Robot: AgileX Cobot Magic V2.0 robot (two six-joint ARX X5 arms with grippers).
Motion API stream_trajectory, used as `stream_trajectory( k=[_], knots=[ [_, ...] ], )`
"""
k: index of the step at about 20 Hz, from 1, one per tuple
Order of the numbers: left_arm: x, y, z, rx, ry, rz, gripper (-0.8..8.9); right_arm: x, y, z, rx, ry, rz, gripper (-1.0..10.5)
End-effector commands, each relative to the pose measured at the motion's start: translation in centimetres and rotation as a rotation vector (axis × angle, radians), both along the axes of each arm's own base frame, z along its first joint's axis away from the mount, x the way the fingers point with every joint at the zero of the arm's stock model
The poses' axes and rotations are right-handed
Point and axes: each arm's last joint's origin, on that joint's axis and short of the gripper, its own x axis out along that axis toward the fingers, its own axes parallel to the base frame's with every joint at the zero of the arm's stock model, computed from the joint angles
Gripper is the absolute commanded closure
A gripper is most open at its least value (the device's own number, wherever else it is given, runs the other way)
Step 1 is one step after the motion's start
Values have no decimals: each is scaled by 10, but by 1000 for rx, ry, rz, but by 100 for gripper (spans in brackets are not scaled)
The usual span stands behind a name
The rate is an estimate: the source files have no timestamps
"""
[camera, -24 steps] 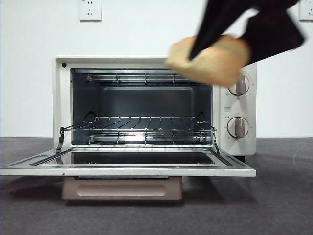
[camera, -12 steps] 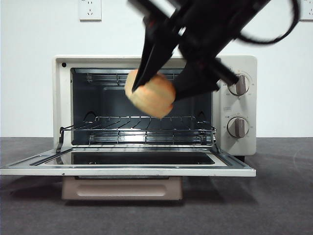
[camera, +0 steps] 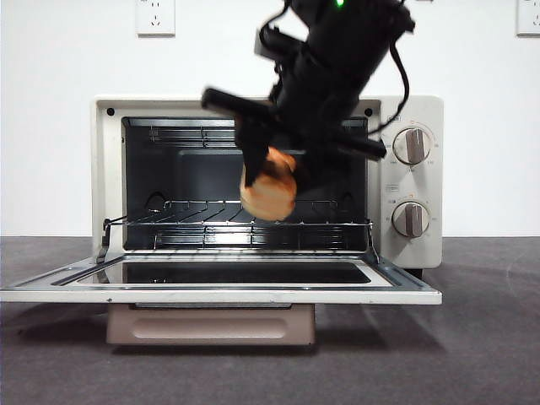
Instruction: The left arm flap open the oven, the right arm pick bread and place it into oven, the left arm flap close the oven
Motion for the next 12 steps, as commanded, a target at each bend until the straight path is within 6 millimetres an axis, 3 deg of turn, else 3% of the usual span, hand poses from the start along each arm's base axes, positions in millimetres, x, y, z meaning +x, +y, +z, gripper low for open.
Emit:
stream_trajectory(
  k=[1, 8, 12],
  knots=[
    [1, -1, 2, 2, -10, -10, 797, 5, 4, -3, -13, -7, -29, 702],
    [1, -1, 2, 2, -10, -10, 797, 6, 2, -3, -29, -8, -41, 488],
    [1, -1, 2, 2, -11, -10, 797, 3, 1, 3, -18, -16, -35, 473]
  ],
)
